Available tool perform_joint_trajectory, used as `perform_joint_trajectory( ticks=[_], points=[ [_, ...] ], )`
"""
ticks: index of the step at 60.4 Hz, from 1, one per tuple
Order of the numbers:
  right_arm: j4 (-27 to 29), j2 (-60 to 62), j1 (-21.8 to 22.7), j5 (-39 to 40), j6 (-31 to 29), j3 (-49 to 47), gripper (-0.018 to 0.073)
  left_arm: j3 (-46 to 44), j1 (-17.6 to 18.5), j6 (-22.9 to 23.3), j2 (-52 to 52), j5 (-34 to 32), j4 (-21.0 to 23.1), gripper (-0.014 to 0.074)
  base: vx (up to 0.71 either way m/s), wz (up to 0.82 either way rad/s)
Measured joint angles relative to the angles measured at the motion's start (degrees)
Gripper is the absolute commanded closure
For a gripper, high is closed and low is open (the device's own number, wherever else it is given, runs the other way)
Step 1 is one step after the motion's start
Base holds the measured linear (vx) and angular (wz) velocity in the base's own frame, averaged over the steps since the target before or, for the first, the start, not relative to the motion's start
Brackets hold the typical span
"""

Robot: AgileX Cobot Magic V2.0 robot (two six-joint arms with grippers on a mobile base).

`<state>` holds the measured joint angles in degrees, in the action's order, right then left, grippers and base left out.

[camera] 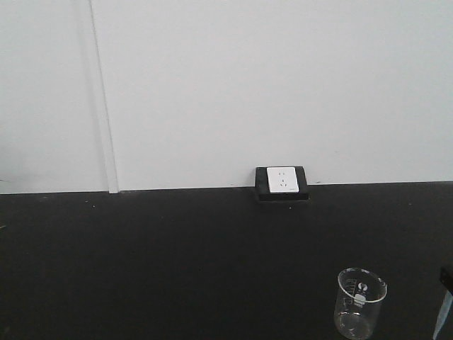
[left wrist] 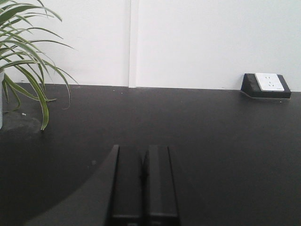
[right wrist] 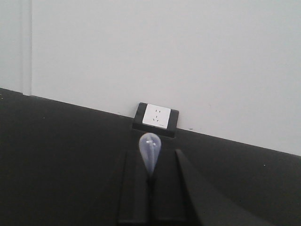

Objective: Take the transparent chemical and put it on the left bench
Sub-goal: 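Raise the held pipette clear of the beaker with the right gripper, then drive the base to the bench with white bins, holding the pipette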

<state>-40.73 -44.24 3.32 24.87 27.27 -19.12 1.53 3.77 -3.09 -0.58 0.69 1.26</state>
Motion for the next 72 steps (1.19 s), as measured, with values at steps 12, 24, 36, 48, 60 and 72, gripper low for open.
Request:
perform_joint_trajectory(
  ticks=[12, 24, 36, 48, 60, 72],
  points=[
    [0.0, 6.74, 0.0, -0.34, 0.05, 6.44, 0.0565, 0.0, 0.0, 0.0, 0.0, 0.0, 0.0, 0.06, 0.0, 0.0],
    [-0.04, 8.29, 0.0, -0.5, 0.05, 11.05, 0.0565, 0.0, 0.0, 0.0, 0.0, 0.0, 0.0, 0.06, 0.0, 0.0],
    [-0.04, 8.29, 0.0, -0.71, 0.07, 14.84, 0.0565, 0.0, 0.0, 0.0, 0.0, 0.0, 0.0, 0.06, 0.0, 0.0],
    [-0.04, 8.29, 0.0, -0.75, 0.11, 17.9, 0.0565, 0.0, 0.0, 0.0, 0.0, 0.0, 0.0, 0.06, 0.0, 0.0],
    [-0.19, 8.29, 0.0, -0.98, 0.11, 20.5, 0.0565, 0.0, 0.0, 0.0, 0.0, 0.0, 0.0, 0.06, -0.01, 0.0],
    [-0.24, 8.29, 0.0, -1.22, 0.11, 20.69, 0.0565, 0.0, 0.0, 0.0, 0.0, 0.0, 0.0, 0.06, -0.05, -0.02]
  ],
)
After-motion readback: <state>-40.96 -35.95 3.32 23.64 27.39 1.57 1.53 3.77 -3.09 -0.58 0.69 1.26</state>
